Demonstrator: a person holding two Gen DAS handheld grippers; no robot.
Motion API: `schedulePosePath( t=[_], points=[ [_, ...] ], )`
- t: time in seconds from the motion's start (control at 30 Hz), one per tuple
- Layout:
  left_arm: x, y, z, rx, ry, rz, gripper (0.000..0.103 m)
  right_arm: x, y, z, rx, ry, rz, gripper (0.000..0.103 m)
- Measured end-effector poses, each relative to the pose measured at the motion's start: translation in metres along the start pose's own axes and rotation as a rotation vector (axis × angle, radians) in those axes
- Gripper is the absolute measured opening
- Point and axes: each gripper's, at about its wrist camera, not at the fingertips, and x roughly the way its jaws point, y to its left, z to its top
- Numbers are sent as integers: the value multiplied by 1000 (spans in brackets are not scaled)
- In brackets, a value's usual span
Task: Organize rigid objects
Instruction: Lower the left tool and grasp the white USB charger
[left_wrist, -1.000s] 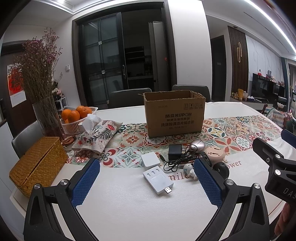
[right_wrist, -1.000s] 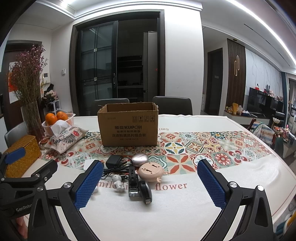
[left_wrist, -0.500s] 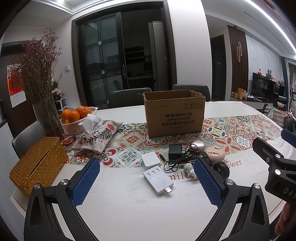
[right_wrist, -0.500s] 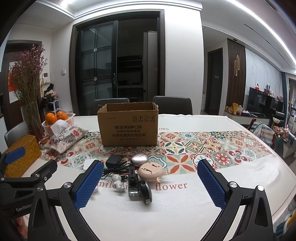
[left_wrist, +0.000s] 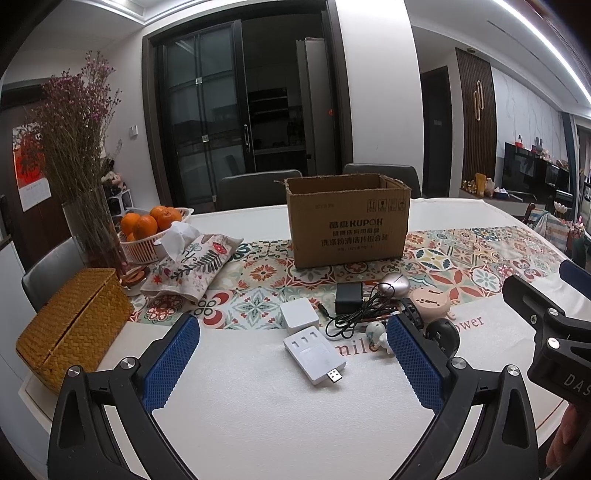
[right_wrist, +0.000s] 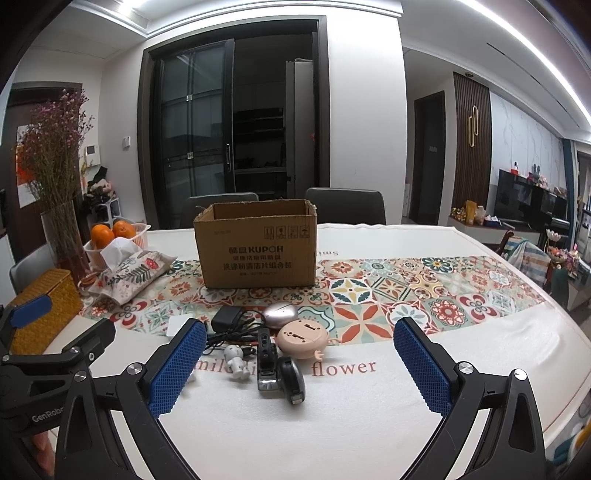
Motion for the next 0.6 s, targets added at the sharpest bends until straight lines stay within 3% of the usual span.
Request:
schedulePosePath(
  t=[0.37,0.6],
  points=[
    [28,-9,-12,19,64,0,103,28,-6,-14,14,86,20,101],
    [50,-15,-19,12,138,-14,103,52,-13,-27,34,167,53,89]
  ],
)
